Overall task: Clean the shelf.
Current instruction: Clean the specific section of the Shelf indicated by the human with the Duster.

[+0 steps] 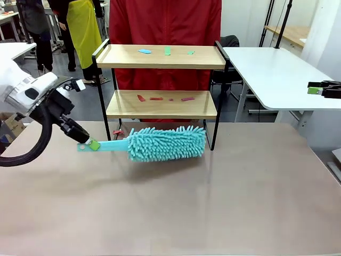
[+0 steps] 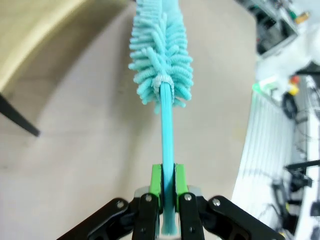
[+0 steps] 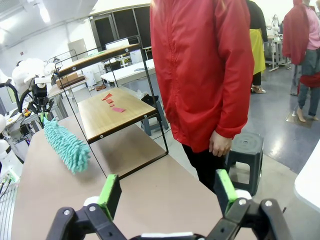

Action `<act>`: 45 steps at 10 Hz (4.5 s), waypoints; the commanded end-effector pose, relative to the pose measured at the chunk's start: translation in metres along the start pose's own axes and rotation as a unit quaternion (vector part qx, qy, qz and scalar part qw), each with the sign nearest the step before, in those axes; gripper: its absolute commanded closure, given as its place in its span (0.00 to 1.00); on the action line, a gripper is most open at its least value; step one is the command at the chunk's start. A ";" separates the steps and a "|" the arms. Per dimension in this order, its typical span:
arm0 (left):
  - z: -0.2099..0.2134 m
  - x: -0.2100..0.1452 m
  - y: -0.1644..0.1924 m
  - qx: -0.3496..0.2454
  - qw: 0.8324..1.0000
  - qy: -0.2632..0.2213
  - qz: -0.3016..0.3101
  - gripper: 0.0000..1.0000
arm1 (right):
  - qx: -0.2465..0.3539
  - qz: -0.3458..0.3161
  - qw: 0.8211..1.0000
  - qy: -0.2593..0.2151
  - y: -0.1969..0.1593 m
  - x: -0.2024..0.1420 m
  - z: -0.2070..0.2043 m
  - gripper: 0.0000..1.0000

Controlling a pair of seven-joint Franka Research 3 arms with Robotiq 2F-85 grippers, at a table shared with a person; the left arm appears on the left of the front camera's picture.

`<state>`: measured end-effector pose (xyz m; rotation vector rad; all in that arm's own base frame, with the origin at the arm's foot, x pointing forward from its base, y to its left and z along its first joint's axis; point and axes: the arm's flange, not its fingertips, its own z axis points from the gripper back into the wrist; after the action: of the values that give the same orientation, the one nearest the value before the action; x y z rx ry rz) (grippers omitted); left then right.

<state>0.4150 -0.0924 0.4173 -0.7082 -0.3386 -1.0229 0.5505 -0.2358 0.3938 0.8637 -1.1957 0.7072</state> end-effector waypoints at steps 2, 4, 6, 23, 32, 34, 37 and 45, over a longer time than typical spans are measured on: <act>0.048 0.013 0.002 -0.002 0.998 0.045 -0.037 0.87 | 0.001 0.003 1.000 0.000 0.001 0.003 -0.001 0.00; 0.098 0.030 -0.019 0.029 0.993 0.097 -0.057 0.87 | 0.001 0.003 1.000 0.000 0.001 0.003 -0.001 0.00; 0.139 0.045 -0.038 0.064 0.980 0.180 -0.061 0.87 | 0.001 0.003 1.000 0.000 0.001 0.003 -0.001 0.00; 0.207 0.094 -0.134 0.081 0.887 0.438 -0.120 0.87 | 0.001 0.003 1.000 0.000 0.001 0.003 -0.001 0.00; 0.207 0.094 -0.134 0.081 0.887 0.438 -0.120 0.87 | 0.001 0.003 1.000 0.000 0.001 0.003 -0.001 0.00; 0.207 0.094 -0.134 0.081 0.887 0.438 -0.120 0.87 | 0.001 0.003 1.000 0.000 0.001 0.003 -0.001 0.00; 0.207 0.094 -0.134 0.081 0.887 0.438 -0.120 0.87 | 0.001 0.003 1.000 0.000 0.001 0.003 -0.001 0.00; 0.207 0.094 -0.134 0.081 0.887 0.438 -0.120 0.87 | 0.001 0.003 1.000 0.000 0.001 0.003 -0.001 0.00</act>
<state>0.3602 -0.0583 0.6711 0.0071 0.3104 -1.4321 0.5504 -0.2359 0.3937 0.8636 -1.1957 0.7069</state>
